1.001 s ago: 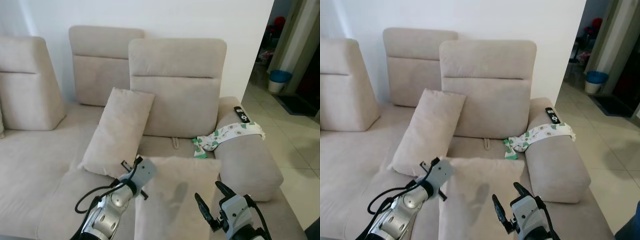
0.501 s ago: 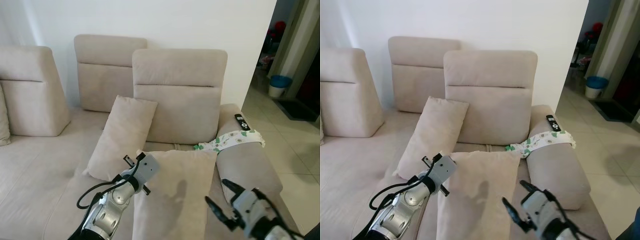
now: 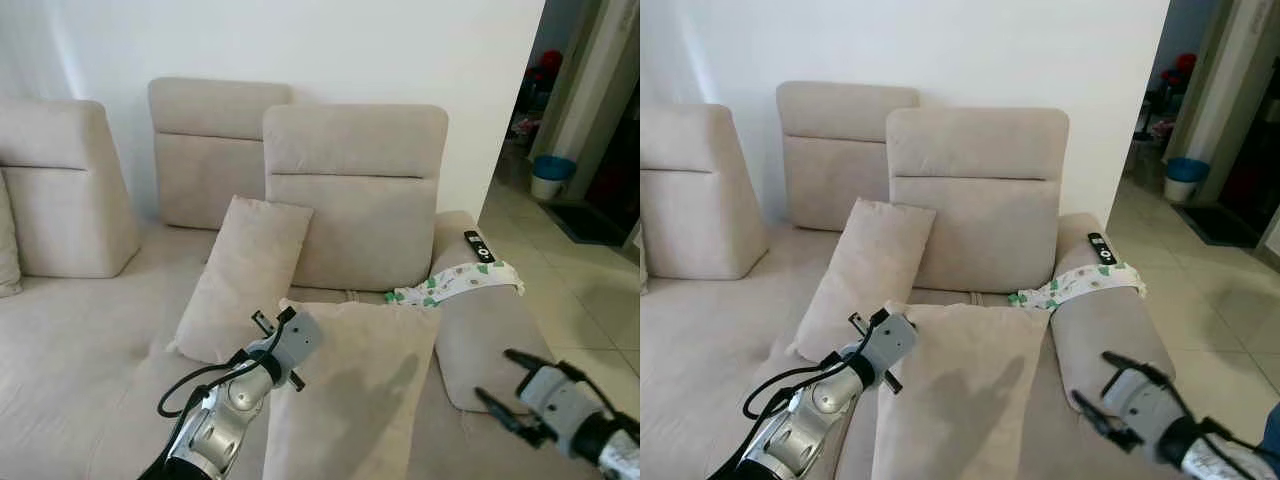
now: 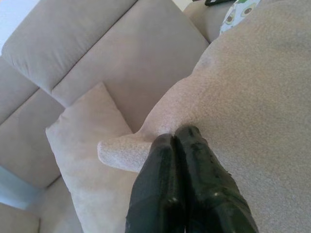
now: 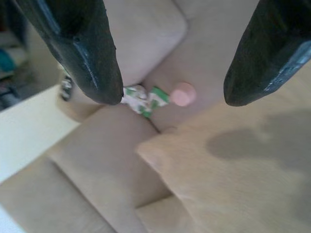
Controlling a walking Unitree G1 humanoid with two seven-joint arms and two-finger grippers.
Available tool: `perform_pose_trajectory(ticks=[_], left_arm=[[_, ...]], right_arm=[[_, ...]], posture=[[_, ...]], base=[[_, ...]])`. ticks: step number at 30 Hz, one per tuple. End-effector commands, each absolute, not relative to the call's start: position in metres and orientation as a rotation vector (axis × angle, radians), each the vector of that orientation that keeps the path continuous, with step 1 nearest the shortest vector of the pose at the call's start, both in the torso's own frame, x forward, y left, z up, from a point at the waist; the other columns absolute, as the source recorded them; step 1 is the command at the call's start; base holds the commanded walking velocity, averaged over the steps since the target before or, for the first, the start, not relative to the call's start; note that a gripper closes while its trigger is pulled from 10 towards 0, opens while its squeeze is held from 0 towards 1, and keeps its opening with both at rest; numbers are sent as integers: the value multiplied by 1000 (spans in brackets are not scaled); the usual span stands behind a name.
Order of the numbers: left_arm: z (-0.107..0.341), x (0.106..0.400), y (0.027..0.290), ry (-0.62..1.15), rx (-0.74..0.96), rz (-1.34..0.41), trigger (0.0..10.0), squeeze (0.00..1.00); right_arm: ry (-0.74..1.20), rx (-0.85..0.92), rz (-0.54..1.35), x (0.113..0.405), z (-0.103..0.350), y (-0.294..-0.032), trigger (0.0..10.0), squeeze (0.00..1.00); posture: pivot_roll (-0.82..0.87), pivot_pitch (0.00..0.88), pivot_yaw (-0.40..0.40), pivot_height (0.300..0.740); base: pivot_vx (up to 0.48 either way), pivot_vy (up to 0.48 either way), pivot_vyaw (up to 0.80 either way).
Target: Move the pillow to the sofa from floor
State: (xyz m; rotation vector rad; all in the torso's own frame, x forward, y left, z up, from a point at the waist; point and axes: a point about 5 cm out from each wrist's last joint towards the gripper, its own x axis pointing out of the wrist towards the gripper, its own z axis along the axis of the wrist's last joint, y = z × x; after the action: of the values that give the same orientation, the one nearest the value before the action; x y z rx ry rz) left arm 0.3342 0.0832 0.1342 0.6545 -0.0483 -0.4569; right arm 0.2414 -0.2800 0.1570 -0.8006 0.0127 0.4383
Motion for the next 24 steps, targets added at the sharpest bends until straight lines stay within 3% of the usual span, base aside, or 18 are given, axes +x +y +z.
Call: perform_pose_trajectory(ticks=[1,6,9,17,24], left_arm=[[151,338,81,-141,674,-435,10000,0],[151,338,82,-152,684,-437,10000,0],[140,317,84,-215,531,-530,10000,0],[115,298,117,-93,178,-465,10000,0],[116,290,129,-93,208,-506,10000,0]], right_arm=[[37,-829,431,243,153,-286,10000,0],[50,-842,430,247,154,-292,10000,0],[-7,-846,544,267,163,-277,10000,0],[-98,-768,737,264,156,-235,10000,0],[-124,-719,772,256,158,-226,10000,0]], posture=[[-124,0,30,728],[-117,0,30,728],[-62,0,28,728],[-10,6,22,728],[17,16,20,728]], base=[[0,0,0],[0,0,0],[0,0,0],[0,0,0],[0,0,0]])
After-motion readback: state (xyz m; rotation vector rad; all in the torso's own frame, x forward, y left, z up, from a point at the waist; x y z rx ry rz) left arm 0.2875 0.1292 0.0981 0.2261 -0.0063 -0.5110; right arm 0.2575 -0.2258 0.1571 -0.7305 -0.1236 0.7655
